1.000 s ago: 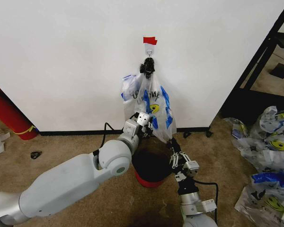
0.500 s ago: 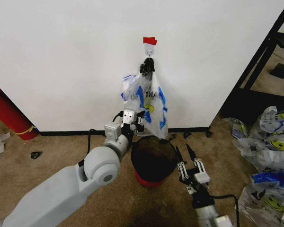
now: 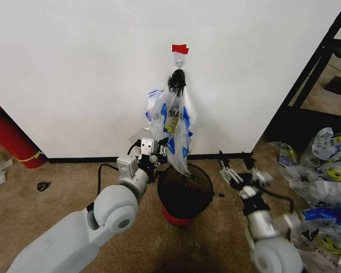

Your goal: Pick up the garbage bag from the wall and place it over the trash bin.

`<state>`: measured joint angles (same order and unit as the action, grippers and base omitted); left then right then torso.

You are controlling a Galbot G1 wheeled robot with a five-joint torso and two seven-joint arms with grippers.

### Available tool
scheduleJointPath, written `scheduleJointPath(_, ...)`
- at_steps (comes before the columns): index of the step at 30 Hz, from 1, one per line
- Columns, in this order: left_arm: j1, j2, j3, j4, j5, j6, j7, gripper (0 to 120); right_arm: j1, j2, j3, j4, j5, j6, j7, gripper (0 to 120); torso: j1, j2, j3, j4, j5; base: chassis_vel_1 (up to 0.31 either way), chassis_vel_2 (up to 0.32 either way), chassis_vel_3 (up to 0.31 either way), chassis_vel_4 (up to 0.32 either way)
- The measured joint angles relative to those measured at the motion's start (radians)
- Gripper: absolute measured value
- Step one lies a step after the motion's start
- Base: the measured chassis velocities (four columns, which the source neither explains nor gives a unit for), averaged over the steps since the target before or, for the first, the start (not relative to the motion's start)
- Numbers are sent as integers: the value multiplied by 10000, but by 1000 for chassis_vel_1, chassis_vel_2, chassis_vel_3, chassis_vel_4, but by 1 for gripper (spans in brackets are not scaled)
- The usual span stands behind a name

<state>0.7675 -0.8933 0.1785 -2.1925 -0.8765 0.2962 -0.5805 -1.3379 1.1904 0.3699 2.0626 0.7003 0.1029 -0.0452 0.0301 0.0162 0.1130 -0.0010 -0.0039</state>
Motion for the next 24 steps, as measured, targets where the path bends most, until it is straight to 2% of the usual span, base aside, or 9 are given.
scheduleJointPath(2, -89, -1, 87, 36, 1, 0, 0, 0, 412, -70, -151, -230, 265, -175, -64, 100, 1, 0, 0, 5, 0, 0, 0, 0, 0)
scheduleJointPath(5, -271, -17, 273, 143, -12, 3, -1, 0, 1368, -201, -530, -813, 696, -506, -196, 97, 0, 0, 0, -5, -1, 0, 0, 0, 0)
scheduleJointPath(8, -277, -12, 294, 164, -16, 9, -12, 0, 2289, -223, -1068, -1499, 849, -708, -201, 86, 1, 0, 1, 2, -1, 0, 0, 0, 0)
scheduleJointPath(9, -277, -12, 294, 164, -16, 9, -12, 0, 2289, -223, -1068, -1499, 849, -708, -201, 86, 1, 0, 1, 2, -1, 0, 0, 0, 0)
scheduleJointPath(16, -315, -22, 304, 96, -23, 20, -30, 0, 3032, 110, -1727, -2245, 639, -1060, -55, 57, 1, -1, 0, -1, -3, 0, 0, 0, 0)
scheduleJointPath(18, -316, -16, 304, 38, -23, 21, -31, 0, 3104, 174, -1783, -2325, 605, -1109, 33, 53, 1, -1, 0, -1, -3, 0, 0, 0, 0)
scheduleJointPath(21, -314, -12, 344, -121, -26, 37, -31, 0, 3346, 344, -1969, -2607, 524, -1240, 286, 39, 1, 0, 0, 0, -2, 0, 0, 0, 0)
scheduleJointPath(24, -315, -26, 352, -143, -32, 43, -31, 0, 3402, 392, -2013, -2657, 513, -1263, 374, 32, 1, -1, 0, 1, -2, 0, 0, 0, 0)
